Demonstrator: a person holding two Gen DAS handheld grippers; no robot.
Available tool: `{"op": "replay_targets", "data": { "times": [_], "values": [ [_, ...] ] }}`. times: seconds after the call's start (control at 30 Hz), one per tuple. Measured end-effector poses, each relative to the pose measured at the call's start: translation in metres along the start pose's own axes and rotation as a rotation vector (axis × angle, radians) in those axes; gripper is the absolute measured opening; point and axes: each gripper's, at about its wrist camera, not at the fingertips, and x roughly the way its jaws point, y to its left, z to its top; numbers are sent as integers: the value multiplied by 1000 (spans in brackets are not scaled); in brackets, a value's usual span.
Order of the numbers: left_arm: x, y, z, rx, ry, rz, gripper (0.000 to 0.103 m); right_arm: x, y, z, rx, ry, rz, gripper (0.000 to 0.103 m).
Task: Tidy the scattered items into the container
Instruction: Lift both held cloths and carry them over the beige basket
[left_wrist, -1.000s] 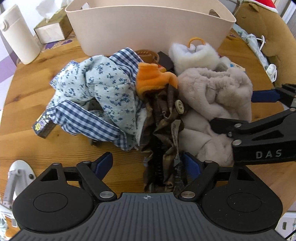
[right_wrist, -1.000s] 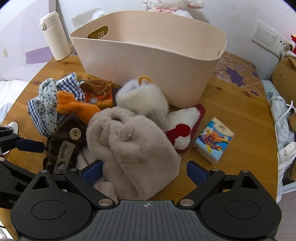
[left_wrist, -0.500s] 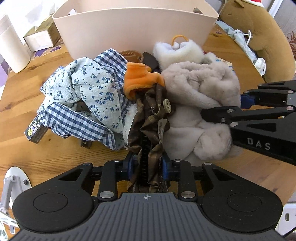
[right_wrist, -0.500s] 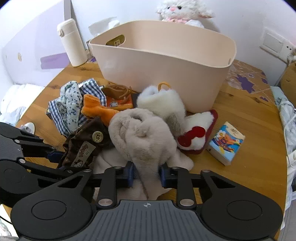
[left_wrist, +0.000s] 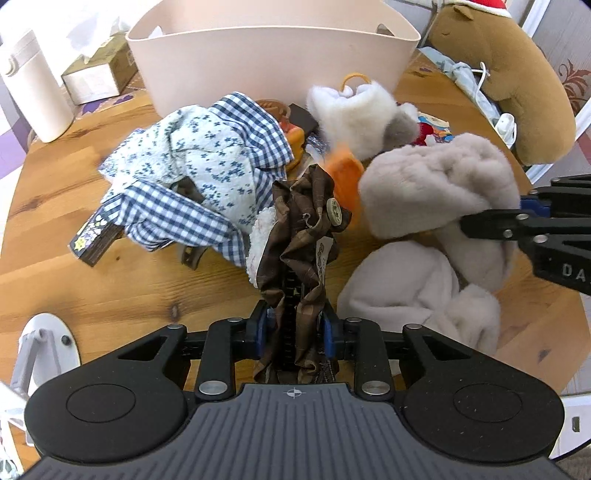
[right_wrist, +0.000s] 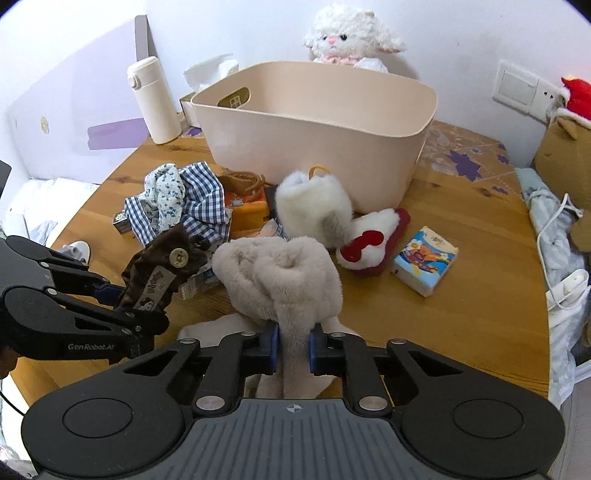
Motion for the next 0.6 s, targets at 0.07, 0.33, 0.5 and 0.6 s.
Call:
{"op": "replay_targets", "data": {
  "times": [0.07,0.33,0.5,0.6],
  "values": [
    [-4,2,-2,-10,-4,2,28,-5,0,-1,9,-17,-1,13],
    [-24,5,-4,-24,-48,17,28,-31,-1,3,14,-87,-21,13],
    [-39,10,1,-24,-89,25,28,-47,-6,11,16,-129,-39,13],
    [-49,15,8,-22,-117,31,28,-55,-10,19,18,-152,-54,13]
  ]
}}
